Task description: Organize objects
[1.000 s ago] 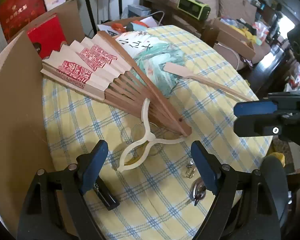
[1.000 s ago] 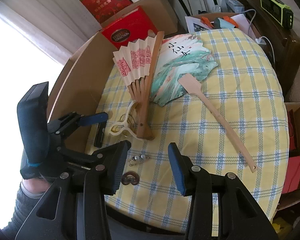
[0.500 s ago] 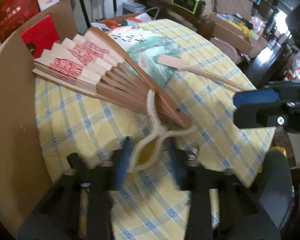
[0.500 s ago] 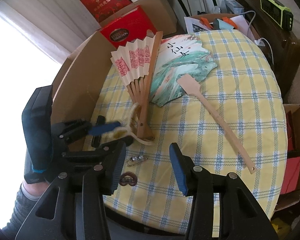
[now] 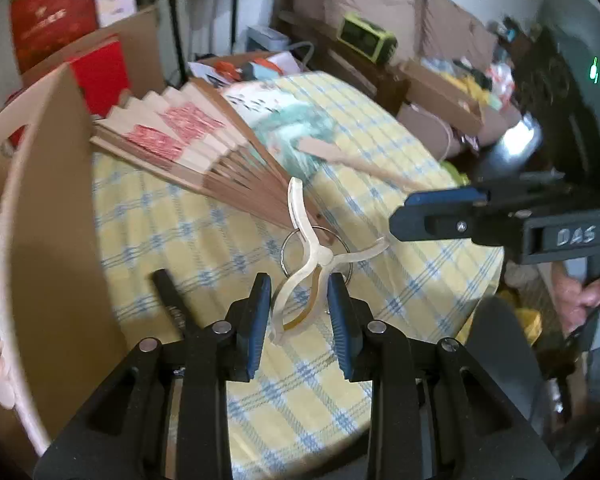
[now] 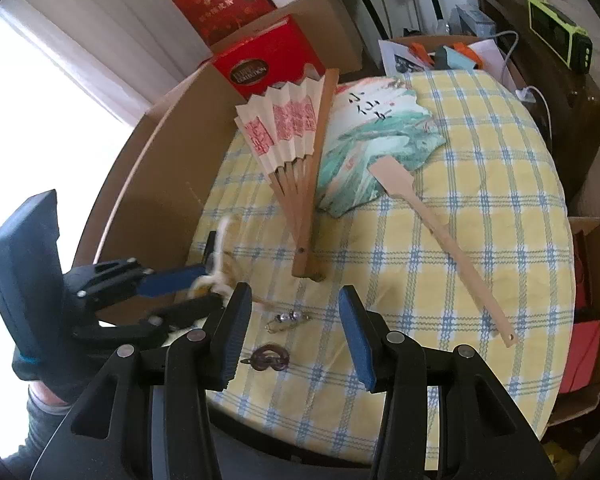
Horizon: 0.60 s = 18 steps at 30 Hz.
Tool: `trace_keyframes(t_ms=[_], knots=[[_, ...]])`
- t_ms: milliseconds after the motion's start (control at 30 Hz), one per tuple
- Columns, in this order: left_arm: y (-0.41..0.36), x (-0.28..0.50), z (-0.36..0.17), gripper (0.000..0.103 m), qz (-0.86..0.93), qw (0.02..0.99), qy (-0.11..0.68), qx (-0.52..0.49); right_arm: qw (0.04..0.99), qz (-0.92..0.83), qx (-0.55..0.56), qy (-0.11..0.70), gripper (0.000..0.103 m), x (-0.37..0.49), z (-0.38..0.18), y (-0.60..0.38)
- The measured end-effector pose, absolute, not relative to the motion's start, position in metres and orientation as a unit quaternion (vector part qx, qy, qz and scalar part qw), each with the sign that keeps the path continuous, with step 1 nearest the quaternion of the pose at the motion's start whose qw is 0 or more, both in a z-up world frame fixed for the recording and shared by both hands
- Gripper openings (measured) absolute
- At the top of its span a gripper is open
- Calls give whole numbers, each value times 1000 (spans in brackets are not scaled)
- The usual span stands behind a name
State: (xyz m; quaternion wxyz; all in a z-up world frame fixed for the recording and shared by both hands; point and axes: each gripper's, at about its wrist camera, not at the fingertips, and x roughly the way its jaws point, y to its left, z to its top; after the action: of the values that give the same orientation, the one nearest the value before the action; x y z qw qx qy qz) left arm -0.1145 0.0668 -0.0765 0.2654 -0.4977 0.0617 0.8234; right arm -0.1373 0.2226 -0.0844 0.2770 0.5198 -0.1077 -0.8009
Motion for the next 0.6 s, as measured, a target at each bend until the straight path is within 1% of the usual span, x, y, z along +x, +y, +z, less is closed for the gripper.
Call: trace_keyframes(t_ms=[367,600], knots=[[22,-108,-24,27,851,245,0,-465,289,-798,524,-68,46,-134,-84,195],[-3,-104,-6,27,864,230,-25,-447,304,-787,534,-54,44,-138,-94,160]])
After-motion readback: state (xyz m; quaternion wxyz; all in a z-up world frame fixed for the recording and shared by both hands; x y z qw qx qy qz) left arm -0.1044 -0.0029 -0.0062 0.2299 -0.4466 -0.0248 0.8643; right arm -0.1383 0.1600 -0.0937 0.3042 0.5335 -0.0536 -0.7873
